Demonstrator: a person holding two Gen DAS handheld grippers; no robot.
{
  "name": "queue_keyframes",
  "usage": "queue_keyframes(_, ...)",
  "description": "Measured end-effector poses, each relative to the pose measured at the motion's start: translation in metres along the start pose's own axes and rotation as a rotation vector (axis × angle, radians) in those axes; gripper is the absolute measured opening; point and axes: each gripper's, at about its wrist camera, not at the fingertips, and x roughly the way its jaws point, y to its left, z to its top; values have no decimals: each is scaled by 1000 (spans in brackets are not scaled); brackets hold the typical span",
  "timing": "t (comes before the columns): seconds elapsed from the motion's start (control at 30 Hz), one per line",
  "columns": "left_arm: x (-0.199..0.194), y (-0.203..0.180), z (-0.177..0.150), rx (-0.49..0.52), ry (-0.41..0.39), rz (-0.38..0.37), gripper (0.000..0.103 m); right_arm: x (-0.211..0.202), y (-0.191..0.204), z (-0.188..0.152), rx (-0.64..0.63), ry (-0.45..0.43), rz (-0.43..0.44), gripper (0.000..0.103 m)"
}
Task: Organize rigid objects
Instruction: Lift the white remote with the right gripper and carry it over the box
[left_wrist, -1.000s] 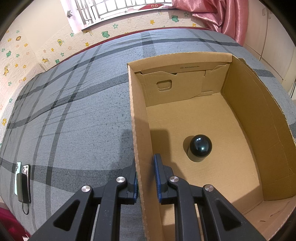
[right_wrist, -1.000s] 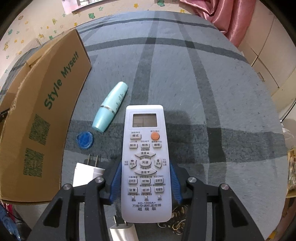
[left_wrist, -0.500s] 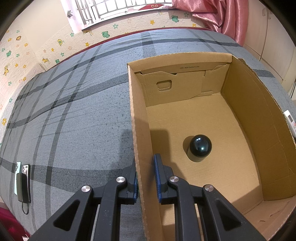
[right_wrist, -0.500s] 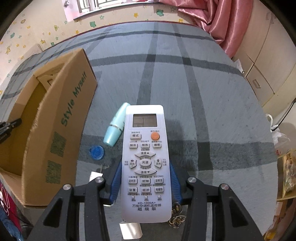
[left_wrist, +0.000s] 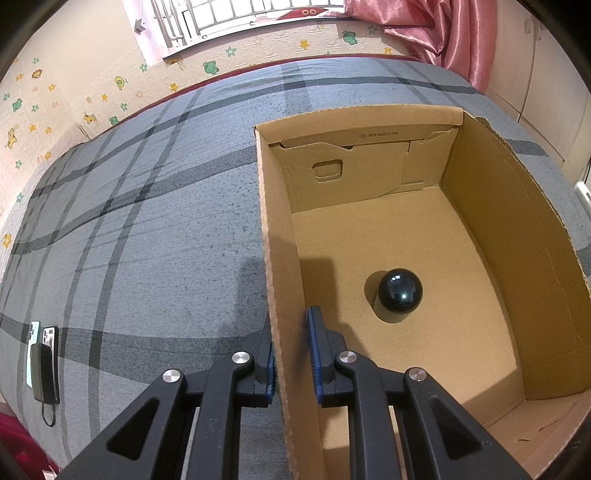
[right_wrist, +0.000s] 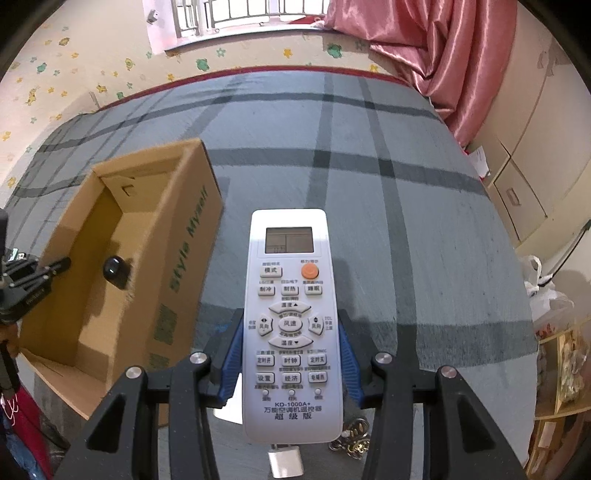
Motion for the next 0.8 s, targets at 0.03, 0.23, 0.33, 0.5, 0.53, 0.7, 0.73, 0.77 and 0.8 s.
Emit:
queue_keyframes(0.03,0,0,0,-1,0,-1,15,-1,3,5,-2,-6,3,49)
queue_keyframes(0.23,1,-1,0,-4,1,-6,15,-12,26,24,-36,-40,26,49)
queue_keyframes(0.33,1,0,0,-7,1,-9,15,-15,39,33,-50,-51,41,49)
queue_keyframes(0.5,1,1,1,-10,1,-14,15,-17,65,46,-83,-65,67,49)
queue_keyframes(0.53,1,1,1,-10,1,-14,15,-16,71,48,-89,-63,78,49)
queue_keyframes(0.7,1,1,0,-13,-2,-18,15,-14,93,53,-114,-67,104,49)
queue_keyframes(0.73,1,1,0,-14,-2,-18,15,-13,96,53,-120,-66,105,49)
queue_keyframes(0.77,1,1,0,-14,-2,-18,15,-11,102,55,-127,-64,110,49)
queue_keyframes(0.8,0,1,0,-13,-2,-16,15,-10,105,55,-130,-63,113,49)
